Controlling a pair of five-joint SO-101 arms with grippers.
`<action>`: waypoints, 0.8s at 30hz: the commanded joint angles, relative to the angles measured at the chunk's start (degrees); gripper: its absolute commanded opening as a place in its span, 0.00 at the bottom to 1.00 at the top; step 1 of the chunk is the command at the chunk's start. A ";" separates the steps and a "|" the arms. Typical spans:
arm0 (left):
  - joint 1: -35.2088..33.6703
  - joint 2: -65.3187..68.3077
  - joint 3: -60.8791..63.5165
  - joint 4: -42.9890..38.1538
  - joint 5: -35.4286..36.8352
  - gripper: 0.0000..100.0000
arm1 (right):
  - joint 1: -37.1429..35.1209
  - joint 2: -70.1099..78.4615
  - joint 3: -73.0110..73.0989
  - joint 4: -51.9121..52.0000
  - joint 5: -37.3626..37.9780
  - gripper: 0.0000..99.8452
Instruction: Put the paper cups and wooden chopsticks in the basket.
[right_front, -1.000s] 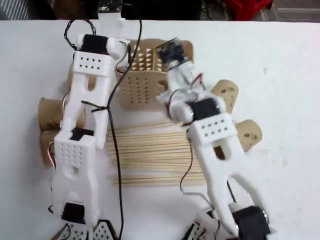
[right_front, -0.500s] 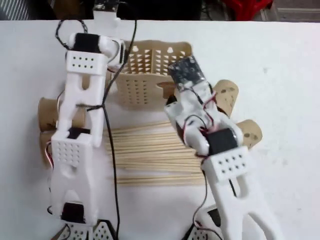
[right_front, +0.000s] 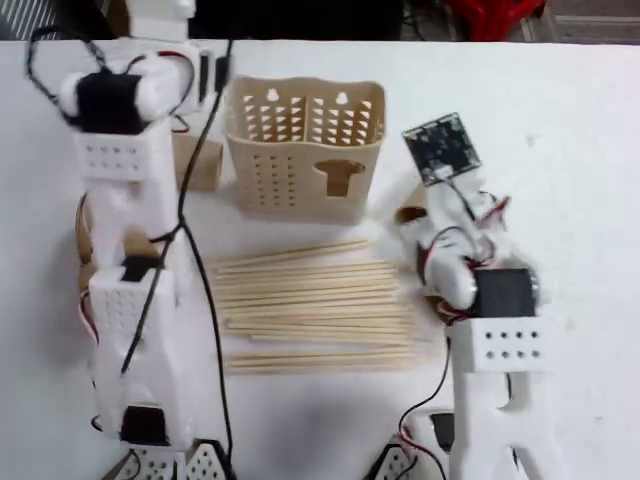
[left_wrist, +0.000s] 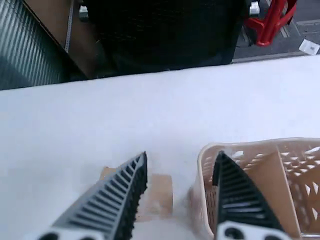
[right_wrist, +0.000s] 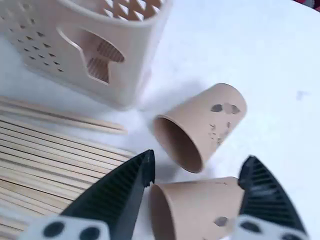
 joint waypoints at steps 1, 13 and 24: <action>-1.71 -12.09 -2.11 0.44 -0.44 0.23 | 5.76 -1.45 -2.20 2.07 11.96 0.13; -1.36 -43.21 46.24 0.44 -5.98 0.23 | 9.27 -1.10 5.54 15.69 37.63 0.31; -3.65 -76.18 107.96 -12.66 -15.56 0.23 | 10.15 -1.10 21.54 -6.64 34.55 0.31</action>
